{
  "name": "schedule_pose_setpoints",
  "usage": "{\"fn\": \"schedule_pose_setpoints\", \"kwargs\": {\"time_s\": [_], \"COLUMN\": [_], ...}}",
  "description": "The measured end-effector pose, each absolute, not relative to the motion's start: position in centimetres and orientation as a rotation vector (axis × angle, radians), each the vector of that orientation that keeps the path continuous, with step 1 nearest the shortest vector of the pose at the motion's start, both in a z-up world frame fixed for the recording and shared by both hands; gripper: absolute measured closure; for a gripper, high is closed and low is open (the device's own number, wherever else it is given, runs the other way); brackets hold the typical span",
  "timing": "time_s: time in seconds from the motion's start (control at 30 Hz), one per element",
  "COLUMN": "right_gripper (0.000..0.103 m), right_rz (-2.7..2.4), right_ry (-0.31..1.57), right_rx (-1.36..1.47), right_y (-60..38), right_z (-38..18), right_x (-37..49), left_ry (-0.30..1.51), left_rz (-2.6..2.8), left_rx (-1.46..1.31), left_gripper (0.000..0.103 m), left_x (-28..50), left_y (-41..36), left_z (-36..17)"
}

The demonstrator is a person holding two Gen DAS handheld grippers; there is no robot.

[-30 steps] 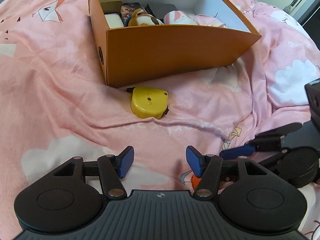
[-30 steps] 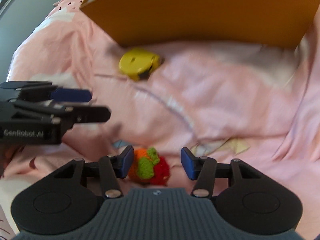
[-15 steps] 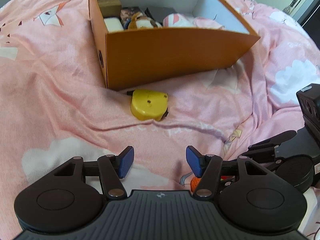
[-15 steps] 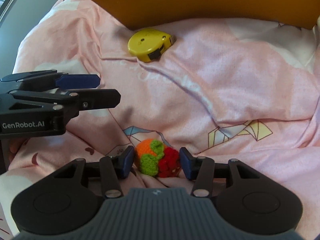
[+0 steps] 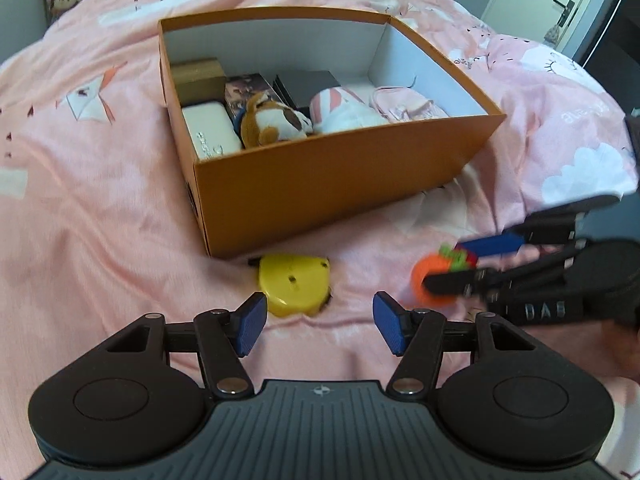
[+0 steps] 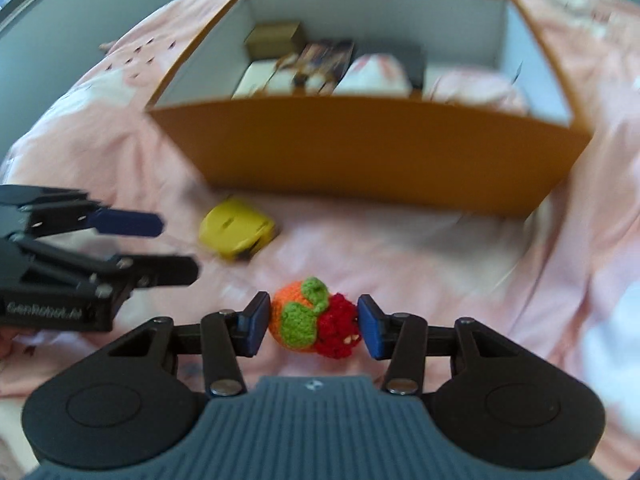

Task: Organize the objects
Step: 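Grasp the knitted fruit toy with the right gripper while the left grasps the yellow tape measure, then lift the tape measure and fruit toy over the shoebox with both grippers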

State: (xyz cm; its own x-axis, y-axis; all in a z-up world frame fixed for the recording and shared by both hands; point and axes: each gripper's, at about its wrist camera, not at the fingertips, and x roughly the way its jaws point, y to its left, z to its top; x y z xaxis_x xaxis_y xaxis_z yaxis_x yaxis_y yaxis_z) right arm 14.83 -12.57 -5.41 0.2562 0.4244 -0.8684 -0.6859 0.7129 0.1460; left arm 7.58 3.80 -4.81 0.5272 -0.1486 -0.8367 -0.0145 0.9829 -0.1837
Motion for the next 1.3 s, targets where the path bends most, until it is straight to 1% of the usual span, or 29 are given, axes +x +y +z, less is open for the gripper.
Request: {"fn": "schedule_pose_setpoints", "kwargs": {"time_s": [0.17, 0.23, 0.5, 0.57, 0.7, 0.77, 0.83, 1.07, 1.3], "right_gripper": [0.053, 0.053, 0.051, 0.050, 0.049, 0.049, 0.049, 0.050, 0.050], "right_rz": [0.686, 0.680, 0.693, 0.697, 0.703, 0.707, 0.707, 0.706, 0.701], "right_ry": [0.934, 0.942, 0.992, 1.000, 1.020, 1.026, 1.027, 1.014, 0.918], "right_rx": [-0.405, -0.397, -0.349, -0.334, -0.323, -0.321, -0.319, -0.305, -0.322], "right_y": [-11.9, -12.2, -12.7, -12.8, -12.8, -12.8, -12.6, -12.9, -14.1], "right_z": [-6.0, -6.7, -8.9, -9.2, -9.8, -9.9, -9.9, -9.0, -5.5], "right_x": [15.9, 16.5, 17.7, 17.9, 18.1, 18.2, 18.1, 18.0, 17.4], "left_ry": [1.019, 1.024, 1.085, 1.084, 1.094, 1.095, 1.091, 1.032, 0.886], "left_rz": [-0.071, -0.071, -0.042, -0.044, -0.040, -0.051, -0.052, -0.064, -0.105], "left_rx": [-0.174, -0.160, -0.092, -0.088, -0.092, -0.095, -0.083, -0.131, -0.158], "left_gripper": [0.025, 0.024, 0.024, 0.026, 0.034, 0.040, 0.040, 0.041, 0.041], "left_x": [8.7, 9.3, 11.6, 11.7, 12.0, 12.0, 11.8, 10.5, 8.6], "left_y": [4.0, 3.9, 3.4, 3.4, 3.6, 3.5, 3.3, 3.7, 3.4], "left_z": [-5.7, -6.2, -8.9, -9.3, -10.0, -10.0, -10.0, -8.4, -3.5]}}
